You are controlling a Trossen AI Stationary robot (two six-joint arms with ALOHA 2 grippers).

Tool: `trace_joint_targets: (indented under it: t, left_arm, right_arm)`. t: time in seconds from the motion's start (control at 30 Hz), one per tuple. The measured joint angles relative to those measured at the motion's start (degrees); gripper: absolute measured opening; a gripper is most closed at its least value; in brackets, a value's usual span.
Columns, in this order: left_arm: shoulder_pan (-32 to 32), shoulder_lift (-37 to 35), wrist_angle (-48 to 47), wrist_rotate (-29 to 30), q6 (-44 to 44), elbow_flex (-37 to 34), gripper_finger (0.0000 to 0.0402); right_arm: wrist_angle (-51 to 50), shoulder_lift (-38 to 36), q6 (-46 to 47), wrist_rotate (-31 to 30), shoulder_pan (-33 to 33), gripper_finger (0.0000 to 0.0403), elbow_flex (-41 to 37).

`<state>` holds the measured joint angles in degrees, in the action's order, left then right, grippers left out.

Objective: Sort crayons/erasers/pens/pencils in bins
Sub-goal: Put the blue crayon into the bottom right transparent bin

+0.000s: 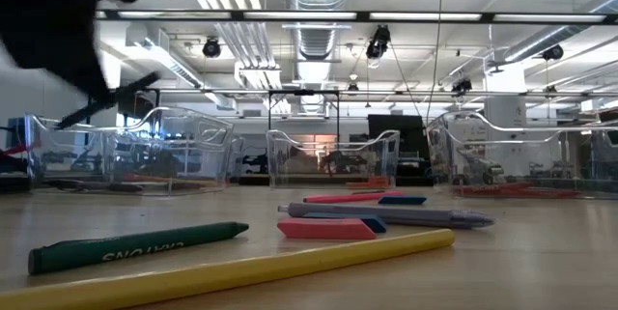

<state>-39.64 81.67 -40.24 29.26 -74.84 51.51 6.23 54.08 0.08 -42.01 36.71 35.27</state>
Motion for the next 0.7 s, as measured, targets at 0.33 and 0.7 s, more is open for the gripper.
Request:
trace_joint_targets:
  t: [0.33, 0.7]
  left_arm:
    - [22.5, 1.8, 44.1, -2.2, 51.3, 0.1, 0.0]
    - [38.4, 13.8, 74.7, -22.3, 66.7, 1.1, 0.0]
  right_arm:
    - [-11.4, -12.9, 1.9, -0.6, 0.1, 0.0228, 0.0]
    - [-21.2, -22.3, 6.9, 0.0, -2.0, 0.0228, -2.6]
